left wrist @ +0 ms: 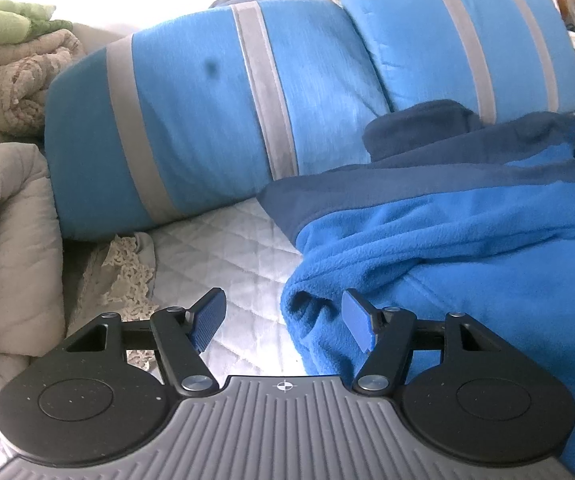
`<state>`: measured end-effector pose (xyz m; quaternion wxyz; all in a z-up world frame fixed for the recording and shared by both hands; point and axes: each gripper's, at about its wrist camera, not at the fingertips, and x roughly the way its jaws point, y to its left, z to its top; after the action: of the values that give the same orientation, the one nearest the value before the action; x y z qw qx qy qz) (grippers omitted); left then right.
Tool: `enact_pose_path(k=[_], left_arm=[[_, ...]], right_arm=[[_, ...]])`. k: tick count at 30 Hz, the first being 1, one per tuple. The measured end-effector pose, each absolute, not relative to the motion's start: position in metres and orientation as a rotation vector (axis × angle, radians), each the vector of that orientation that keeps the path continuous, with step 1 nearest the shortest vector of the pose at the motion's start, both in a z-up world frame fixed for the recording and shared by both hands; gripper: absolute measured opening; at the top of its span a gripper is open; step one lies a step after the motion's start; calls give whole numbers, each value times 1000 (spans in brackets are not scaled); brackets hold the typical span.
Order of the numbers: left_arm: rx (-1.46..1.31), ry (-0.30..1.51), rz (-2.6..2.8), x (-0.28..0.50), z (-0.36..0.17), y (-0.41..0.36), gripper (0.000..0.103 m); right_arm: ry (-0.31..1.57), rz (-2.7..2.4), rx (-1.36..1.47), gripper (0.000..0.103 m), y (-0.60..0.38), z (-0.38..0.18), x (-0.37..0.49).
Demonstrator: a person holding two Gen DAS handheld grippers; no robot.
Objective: Fold clothes
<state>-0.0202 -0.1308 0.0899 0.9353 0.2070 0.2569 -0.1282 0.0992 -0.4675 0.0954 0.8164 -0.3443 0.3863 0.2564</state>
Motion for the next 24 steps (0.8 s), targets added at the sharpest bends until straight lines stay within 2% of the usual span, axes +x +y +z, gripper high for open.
enact_pose_path(k=[4, 12, 19, 24], left_arm=[[426, 520, -269, -23, 90, -133, 64], [428, 515, -280, -26, 92, -134, 64], [430, 521, -272, -25, 91, -132, 64], [439, 525, -271, -25, 89, -130, 64]], right_arm=[[776, 621, -760, 40, -462, 96, 61], [636, 661, -945, 40, -428, 55, -1], [516, 589, -1216, 45, -408, 9, -24], [424, 498, -1369, 44, -401, -17, -27]])
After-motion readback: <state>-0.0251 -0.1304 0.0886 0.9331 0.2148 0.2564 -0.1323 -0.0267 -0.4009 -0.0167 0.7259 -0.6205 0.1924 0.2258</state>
